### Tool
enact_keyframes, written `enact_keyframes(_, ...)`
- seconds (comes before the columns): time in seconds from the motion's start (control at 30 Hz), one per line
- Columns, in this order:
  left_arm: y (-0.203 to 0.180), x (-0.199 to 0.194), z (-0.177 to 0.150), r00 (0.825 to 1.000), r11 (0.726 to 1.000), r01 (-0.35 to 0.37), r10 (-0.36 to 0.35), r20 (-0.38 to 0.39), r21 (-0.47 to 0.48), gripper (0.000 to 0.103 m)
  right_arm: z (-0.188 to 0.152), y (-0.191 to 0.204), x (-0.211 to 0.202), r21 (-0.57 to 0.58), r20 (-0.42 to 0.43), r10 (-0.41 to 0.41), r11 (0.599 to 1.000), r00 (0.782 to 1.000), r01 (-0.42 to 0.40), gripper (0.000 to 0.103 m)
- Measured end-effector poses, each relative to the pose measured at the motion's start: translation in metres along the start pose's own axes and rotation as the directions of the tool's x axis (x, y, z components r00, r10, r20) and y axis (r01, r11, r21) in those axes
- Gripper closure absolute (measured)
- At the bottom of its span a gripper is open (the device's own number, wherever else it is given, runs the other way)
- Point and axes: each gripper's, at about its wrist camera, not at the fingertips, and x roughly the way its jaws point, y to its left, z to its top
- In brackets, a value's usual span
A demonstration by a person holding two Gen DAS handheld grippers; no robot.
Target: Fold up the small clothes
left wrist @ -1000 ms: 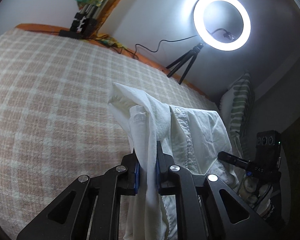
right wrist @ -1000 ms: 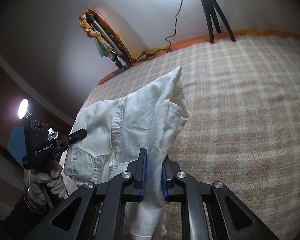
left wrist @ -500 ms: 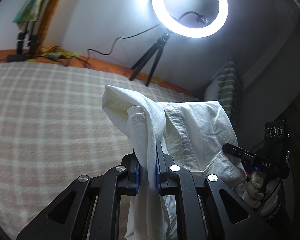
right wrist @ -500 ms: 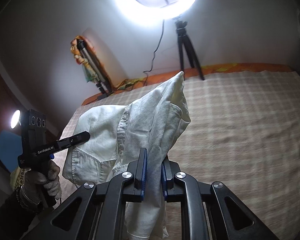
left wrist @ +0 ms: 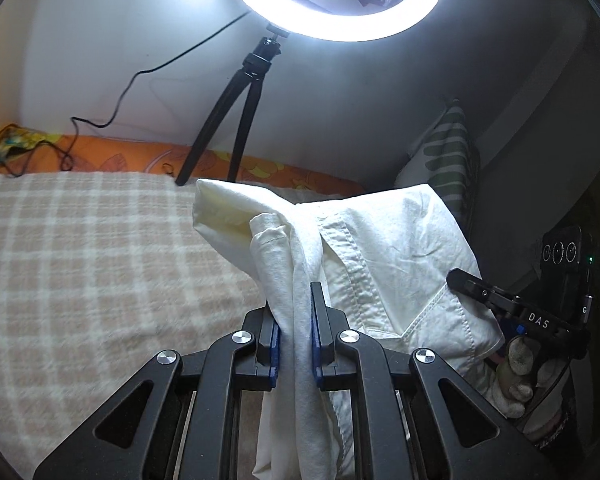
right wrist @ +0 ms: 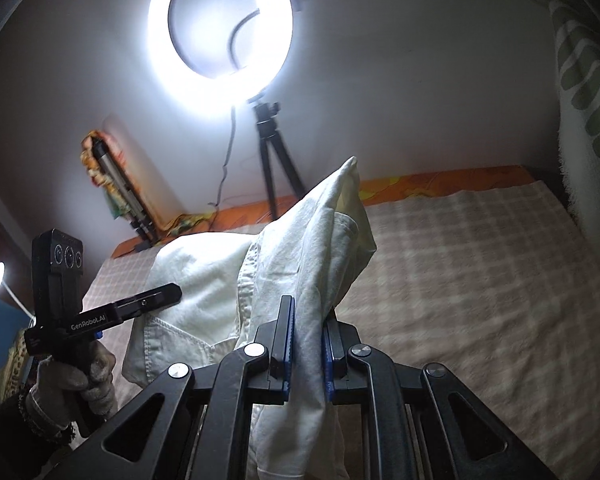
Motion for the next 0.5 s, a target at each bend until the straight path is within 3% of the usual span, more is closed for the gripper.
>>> enact_keyframes(0.5, -0.018, 0.079, 0.025, 0.998, 0.996, -0.062, 0.062, -0.005, 0.062, 0.093, 0.043, -0.075, 0.051, 0.013, 0.013, -0.126, 0.992, 0.992, 0.126, 0.093)
